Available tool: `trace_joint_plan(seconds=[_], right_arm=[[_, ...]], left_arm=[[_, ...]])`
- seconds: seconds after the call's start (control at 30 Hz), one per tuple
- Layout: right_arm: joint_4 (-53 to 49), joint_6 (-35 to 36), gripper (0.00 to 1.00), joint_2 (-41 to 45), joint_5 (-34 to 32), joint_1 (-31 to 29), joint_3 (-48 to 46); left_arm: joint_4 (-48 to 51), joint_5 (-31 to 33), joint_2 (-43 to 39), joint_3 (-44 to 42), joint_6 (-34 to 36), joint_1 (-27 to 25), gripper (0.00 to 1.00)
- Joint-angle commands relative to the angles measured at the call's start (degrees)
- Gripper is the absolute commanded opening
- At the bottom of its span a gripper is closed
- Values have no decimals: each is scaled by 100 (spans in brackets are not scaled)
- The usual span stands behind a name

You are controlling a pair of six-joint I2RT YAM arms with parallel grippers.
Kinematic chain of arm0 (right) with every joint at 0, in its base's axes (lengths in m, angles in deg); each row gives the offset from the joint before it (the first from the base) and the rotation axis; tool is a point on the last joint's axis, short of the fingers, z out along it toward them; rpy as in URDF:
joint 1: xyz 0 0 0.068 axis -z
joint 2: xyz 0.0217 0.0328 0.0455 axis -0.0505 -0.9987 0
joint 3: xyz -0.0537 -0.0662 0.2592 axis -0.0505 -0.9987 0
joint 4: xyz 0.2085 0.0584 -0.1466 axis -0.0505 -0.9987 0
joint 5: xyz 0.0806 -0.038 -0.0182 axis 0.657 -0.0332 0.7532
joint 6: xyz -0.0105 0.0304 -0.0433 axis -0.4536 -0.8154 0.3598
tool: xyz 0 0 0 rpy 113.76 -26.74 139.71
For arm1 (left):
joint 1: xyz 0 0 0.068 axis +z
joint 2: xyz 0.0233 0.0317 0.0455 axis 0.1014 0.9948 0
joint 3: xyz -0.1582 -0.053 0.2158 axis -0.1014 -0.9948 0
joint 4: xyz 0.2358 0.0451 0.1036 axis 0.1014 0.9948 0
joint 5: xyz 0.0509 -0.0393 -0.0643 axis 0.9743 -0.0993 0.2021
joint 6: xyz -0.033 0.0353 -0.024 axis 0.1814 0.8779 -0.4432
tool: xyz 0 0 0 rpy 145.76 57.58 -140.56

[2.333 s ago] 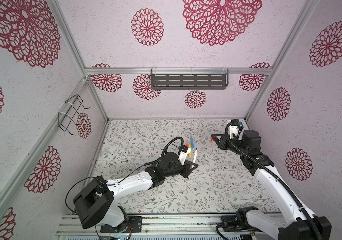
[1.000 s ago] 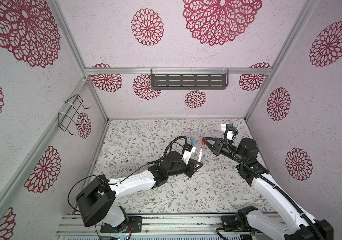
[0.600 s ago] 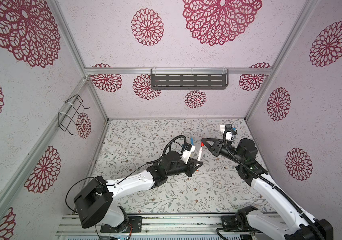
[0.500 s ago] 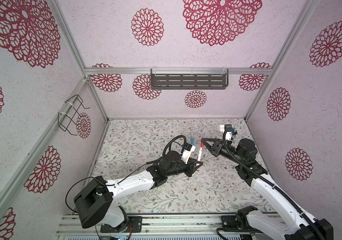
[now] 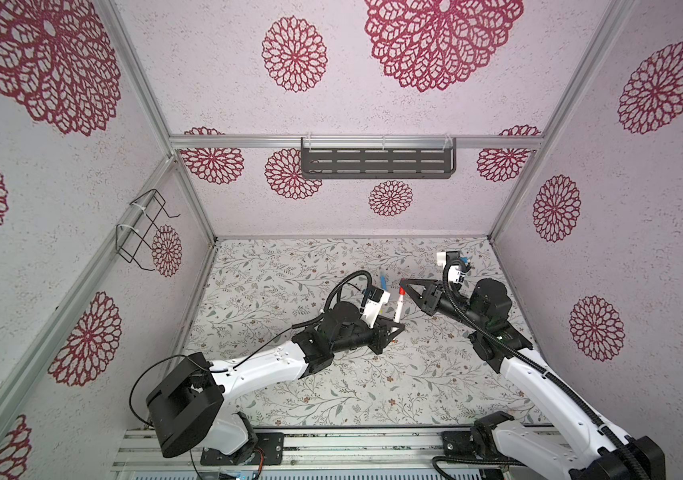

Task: Insert the pens into the pen caps
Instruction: 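Lower the red cap onto the marker tip while the left gripper holds it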

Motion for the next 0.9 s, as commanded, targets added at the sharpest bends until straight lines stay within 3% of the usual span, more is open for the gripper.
trace_joint_plan(seconds=[0.0, 0.43, 0.87], right_arm=[[180, -13, 7, 199, 103, -79, -88], [417, -135, 7, 309, 78, -247, -371], [387, 243, 21, 547, -207, -646, -511]], left_arm=[[-196, 184, -216, 43, 96, -72, 1], [-308, 318, -145, 40, 67, -60, 1], [-916, 605, -389, -402, -232, 91, 1]])
